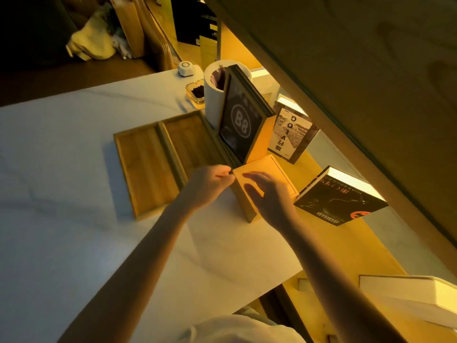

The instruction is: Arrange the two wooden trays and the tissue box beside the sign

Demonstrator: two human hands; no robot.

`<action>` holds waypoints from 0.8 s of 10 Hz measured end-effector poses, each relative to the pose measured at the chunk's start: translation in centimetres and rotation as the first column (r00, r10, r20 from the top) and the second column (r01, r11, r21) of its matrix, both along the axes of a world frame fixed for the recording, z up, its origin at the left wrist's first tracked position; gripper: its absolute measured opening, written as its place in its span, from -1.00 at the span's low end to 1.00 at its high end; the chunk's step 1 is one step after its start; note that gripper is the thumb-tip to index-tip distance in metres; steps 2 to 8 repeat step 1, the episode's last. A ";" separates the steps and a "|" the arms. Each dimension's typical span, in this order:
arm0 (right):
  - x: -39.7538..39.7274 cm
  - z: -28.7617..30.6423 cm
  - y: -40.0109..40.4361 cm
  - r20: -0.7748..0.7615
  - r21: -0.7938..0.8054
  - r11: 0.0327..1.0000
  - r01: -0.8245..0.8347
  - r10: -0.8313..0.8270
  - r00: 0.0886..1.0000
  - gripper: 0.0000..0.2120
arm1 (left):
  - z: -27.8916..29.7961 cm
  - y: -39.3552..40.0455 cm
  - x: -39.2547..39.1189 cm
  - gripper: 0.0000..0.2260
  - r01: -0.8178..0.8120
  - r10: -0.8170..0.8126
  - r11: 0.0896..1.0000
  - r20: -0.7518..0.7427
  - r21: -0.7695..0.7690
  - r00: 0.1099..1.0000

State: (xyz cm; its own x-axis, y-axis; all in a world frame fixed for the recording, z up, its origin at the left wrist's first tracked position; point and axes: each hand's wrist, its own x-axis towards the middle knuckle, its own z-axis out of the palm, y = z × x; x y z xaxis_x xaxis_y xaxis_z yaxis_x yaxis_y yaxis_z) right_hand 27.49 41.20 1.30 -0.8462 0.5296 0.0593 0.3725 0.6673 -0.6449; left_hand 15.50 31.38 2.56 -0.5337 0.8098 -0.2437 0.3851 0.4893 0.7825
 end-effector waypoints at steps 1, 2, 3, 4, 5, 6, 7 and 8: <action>-2.5 4.4 -0.7 -0.235 -0.155 0.988 -0.022 -0.015 0.972 -0.78 | 4.0 -2.3 -2.9 -0.75 -0.130 0.134 0.985 -0.034 0.116 0.990; -2.5 4.4 -0.7 -0.235 -0.155 0.988 -0.022 -0.015 0.972 -0.78 | 4.0 -2.3 -2.9 -0.75 -0.130 0.134 0.985 -0.034 0.116 0.990; -2.5 4.4 -0.7 -0.235 -0.155 0.988 -0.022 -0.015 0.972 -0.78 | 4.0 -2.3 -2.9 -0.75 -0.130 0.134 0.985 -0.034 0.116 0.990; -2.5 4.4 -0.7 -0.235 -0.155 0.988 -0.022 -0.015 0.972 -0.78 | 4.0 -2.3 -2.9 -0.75 -0.130 0.134 0.985 -0.034 0.116 0.990; -2.5 4.4 -0.7 -0.235 -0.155 0.988 -0.022 -0.015 0.972 -0.78 | 4.0 -2.3 -2.9 -0.75 -0.130 0.134 0.985 -0.034 0.116 0.990; -2.5 4.4 -0.7 -0.235 -0.155 0.988 -0.022 -0.015 0.972 -0.78 | 4.0 -2.3 -2.9 -0.75 -0.130 0.134 0.985 -0.034 0.116 0.990; -2.5 4.4 -0.7 -0.235 -0.155 0.988 -0.022 -0.015 0.972 -0.78 | 4.0 -2.3 -2.9 -0.75 -0.130 0.134 0.985 -0.034 0.116 0.990; -2.5 4.4 -0.7 -0.235 -0.155 0.988 -0.022 -0.015 0.972 -0.78 | 4.0 -2.3 -2.9 -0.75 -0.130 0.134 0.985 -0.034 0.116 0.990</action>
